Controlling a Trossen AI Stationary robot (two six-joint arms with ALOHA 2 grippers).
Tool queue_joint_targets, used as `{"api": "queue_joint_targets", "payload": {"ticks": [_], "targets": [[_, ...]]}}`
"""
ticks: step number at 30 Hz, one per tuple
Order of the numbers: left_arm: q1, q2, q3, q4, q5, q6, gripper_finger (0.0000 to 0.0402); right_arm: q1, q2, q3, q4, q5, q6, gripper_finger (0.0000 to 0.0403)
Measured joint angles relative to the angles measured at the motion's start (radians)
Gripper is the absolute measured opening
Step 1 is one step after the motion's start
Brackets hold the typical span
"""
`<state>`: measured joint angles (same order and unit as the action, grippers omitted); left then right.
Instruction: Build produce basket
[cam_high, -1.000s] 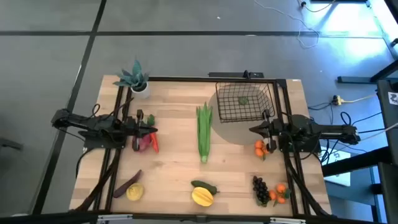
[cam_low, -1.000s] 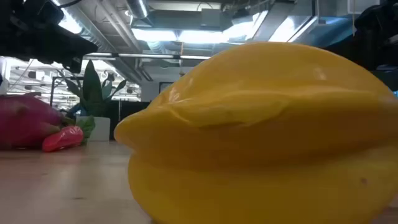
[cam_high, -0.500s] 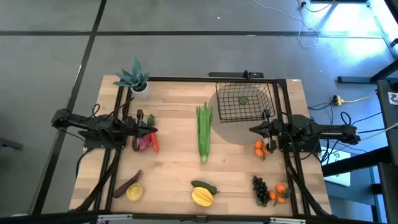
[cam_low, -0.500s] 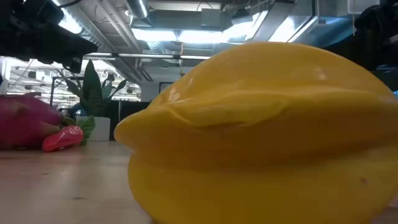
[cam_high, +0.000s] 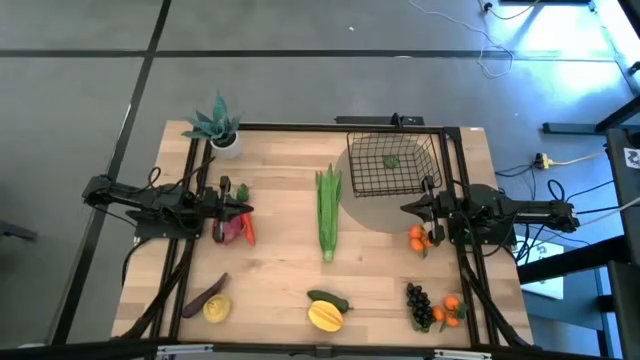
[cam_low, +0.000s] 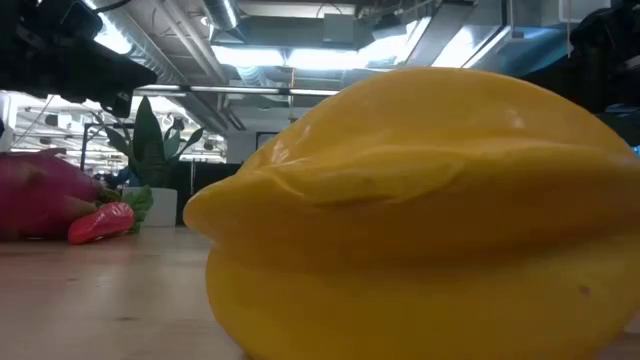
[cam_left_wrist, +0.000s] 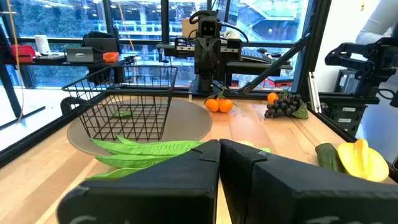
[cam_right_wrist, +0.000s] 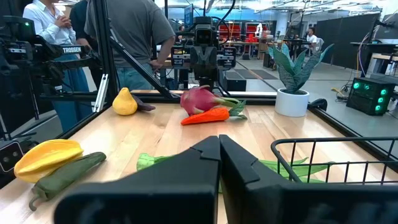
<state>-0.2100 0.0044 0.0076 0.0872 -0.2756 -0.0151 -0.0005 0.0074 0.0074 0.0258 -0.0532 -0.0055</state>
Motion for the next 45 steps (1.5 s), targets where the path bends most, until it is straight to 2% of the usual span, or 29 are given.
{"api": "queue_joint_targets", "payload": {"ticks": [34,36,38,41,45], "targets": [[0.0,0.0,0.0,0.0,0.0,0.0,0.0,0.0,0.0,0.0,0.001,0.0,0.0,0.0],[0.0,0.0,0.0,0.013,-0.019,0.033,0.0,0.0,0.0,0.0,0.001,0.0,-0.001,0.0],[0.0,0.0,0.017,0.017,-0.07,0.05,0.0,0.0,0.0,0.0,0.001,0.0,-0.002,0.0],[0.0,0.0,0.078,0.013,-0.075,0.049,0.0,0.0,0.0,0.0,0.001,0.0,-0.004,0.0],[0.0,0.046,0.212,-0.1,-0.096,0.03,0.0,0.0,0.0,0.0,0.003,0.0,-0.06,0.0]]}}
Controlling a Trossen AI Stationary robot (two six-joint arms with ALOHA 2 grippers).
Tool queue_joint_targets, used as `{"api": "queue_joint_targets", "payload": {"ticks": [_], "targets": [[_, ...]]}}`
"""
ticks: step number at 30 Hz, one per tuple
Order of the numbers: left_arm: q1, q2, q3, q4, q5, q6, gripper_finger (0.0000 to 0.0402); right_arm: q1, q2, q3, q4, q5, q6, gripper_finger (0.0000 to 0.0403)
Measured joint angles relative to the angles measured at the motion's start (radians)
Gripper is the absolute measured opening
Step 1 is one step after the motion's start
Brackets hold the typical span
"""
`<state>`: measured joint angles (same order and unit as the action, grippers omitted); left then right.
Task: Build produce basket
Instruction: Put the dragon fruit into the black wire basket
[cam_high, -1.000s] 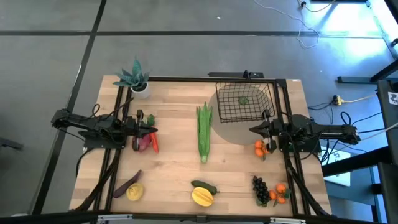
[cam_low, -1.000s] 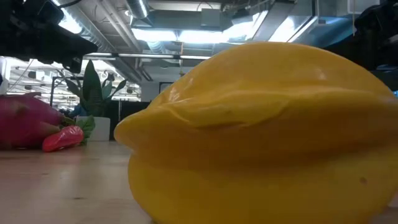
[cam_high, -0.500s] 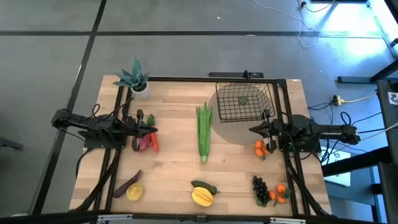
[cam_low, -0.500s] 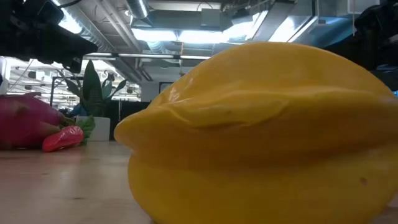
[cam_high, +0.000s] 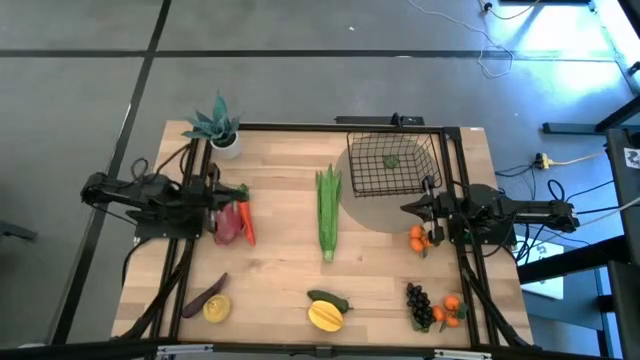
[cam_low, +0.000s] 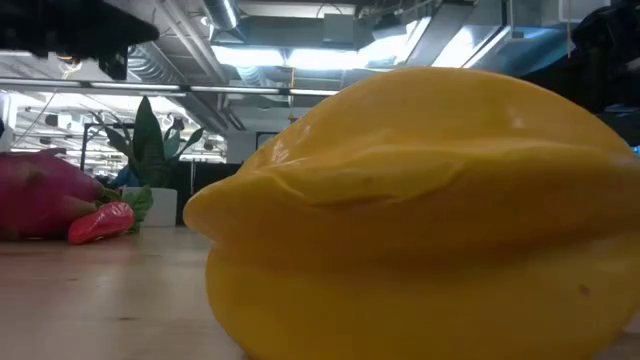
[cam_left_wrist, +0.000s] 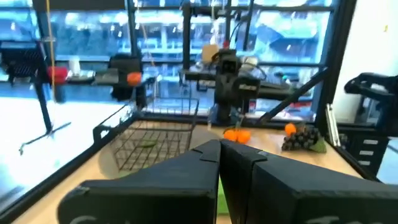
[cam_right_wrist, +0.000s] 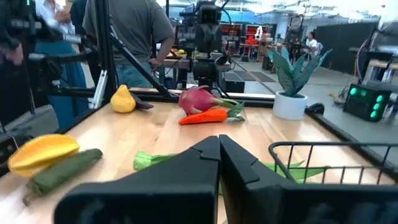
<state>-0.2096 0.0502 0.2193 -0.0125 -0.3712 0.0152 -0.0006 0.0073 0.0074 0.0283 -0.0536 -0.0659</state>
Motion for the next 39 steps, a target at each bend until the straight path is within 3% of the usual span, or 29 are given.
{"api": "queue_joint_targets", "payload": {"ticks": [5,11,18,23,27,34,39], "targets": [[0.0,0.155,0.216,-0.219,-0.082,-0.144,0.0,0.0,0.0,0.0,0.006,-0.001,-0.046,0.0],[0.0,0.423,0.47,-0.509,-0.123,-0.423,0.0,0.0,0.0,0.0,0.007,-0.001,-0.048,0.0],[0.0,0.689,0.701,-0.957,-0.096,-0.992,0.0,0.0,0.0,0.031,-0.002,-0.002,-0.081,0.0],[0.008,0.78,0.751,-1.153,-0.003,-1.323,0.0,0.0,0.017,0.114,-0.061,-0.001,-0.103,0.0],[0.008,0.798,0.744,-1.155,0.048,-1.374,0.0,0.0,0.066,0.199,-0.155,-0.001,-0.097,0.0],[0.008,0.8,0.744,-1.09,0.048,-1.374,0.0,0.0,0.23,0.363,-0.268,0.001,-0.095,0.0],[0.008,0.801,0.744,-1.087,0.045,-1.374,0.0,0.0,0.358,0.476,-0.364,0.113,-0.009,0.0]]}}
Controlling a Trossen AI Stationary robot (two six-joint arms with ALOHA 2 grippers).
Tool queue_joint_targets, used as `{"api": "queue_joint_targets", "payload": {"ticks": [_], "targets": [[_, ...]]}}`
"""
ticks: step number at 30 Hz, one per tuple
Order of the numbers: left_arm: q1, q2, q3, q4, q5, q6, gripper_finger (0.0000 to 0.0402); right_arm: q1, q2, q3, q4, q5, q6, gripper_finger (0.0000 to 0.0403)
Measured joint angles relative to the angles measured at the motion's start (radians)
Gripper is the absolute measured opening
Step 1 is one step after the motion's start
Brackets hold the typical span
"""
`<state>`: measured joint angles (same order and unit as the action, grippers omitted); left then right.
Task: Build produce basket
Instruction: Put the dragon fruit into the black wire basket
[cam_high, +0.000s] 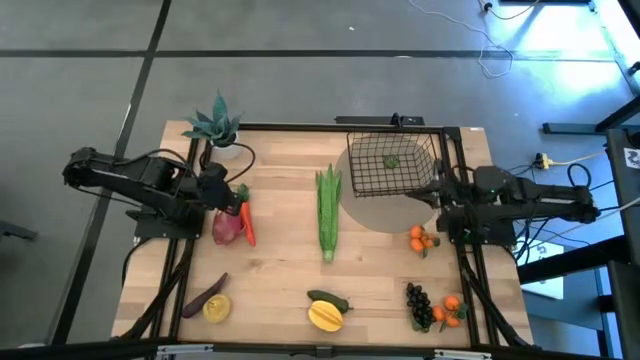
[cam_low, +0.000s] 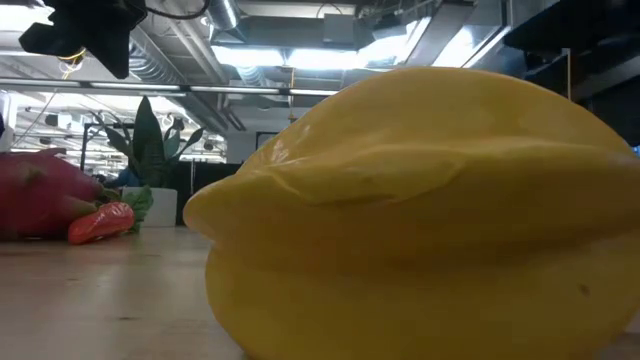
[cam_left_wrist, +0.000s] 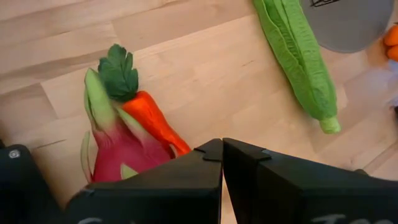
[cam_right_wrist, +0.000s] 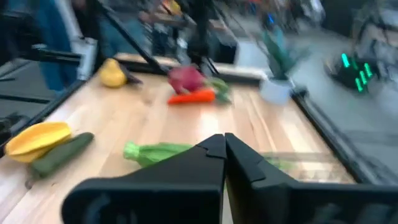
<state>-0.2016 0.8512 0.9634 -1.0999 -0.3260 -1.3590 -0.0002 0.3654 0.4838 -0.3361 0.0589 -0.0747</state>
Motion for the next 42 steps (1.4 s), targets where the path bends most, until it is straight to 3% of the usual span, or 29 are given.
{"api": "queue_joint_targets", "payload": {"ticks": [4,12,21,27,42], "targets": [[0.0,0.0,0.0,-0.019,-0.001,0.008,0.0,0.0,0.082,0.078,-0.064,0.076,0.111,0.0],[0.0,0.0,0.0,-0.022,0.01,0.018,0.0004,0.0,0.193,0.191,-0.115,0.077,0.123,0.0],[0.028,0.051,-0.001,-0.148,0.109,-0.063,0.0085,0.0,0.258,0.225,-0.122,0.077,0.093,0.0],[0.102,0.113,-0.001,-0.149,0.108,-0.182,0.012,0.0,0.281,0.225,-0.12,0.077,0.096,0.0],[0.292,0.354,-0.001,-0.147,0.107,-0.202,0.0121,0.0,0.289,0.225,-0.118,0.077,0.096,0.0]]}}
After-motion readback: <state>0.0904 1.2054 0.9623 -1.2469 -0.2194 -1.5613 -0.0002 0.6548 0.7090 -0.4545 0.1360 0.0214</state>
